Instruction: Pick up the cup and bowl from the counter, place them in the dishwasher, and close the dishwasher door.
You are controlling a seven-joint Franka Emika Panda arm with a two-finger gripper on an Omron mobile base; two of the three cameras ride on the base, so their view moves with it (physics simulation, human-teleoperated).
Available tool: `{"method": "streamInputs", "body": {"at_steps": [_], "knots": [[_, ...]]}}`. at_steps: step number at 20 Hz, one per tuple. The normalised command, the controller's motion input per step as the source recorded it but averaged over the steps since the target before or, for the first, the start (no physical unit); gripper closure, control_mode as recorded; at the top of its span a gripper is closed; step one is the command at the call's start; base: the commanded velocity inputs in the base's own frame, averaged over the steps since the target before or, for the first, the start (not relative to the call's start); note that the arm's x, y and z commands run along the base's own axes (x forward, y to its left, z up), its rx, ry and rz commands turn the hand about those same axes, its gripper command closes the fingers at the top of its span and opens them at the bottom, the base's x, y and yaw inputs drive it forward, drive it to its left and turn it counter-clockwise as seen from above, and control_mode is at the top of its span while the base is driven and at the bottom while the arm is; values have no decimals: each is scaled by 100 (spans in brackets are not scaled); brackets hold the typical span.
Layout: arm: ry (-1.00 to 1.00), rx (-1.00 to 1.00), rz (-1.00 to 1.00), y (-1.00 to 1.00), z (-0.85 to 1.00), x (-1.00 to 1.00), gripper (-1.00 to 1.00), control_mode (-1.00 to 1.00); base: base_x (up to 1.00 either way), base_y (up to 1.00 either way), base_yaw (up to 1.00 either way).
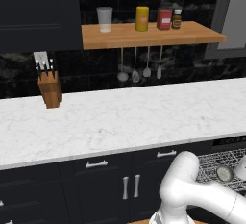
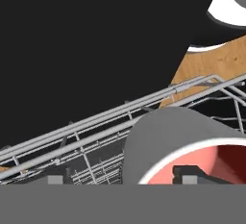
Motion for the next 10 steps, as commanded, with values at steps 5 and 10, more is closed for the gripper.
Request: {"method": "streamInputs", "body": {"at_steps": [5, 10], "knots": [[0, 0, 0, 0, 22, -1, -100, -100, 0, 0, 0], [0, 0, 0, -2, 49, -17, -100, -100, 0, 0, 0]]}}
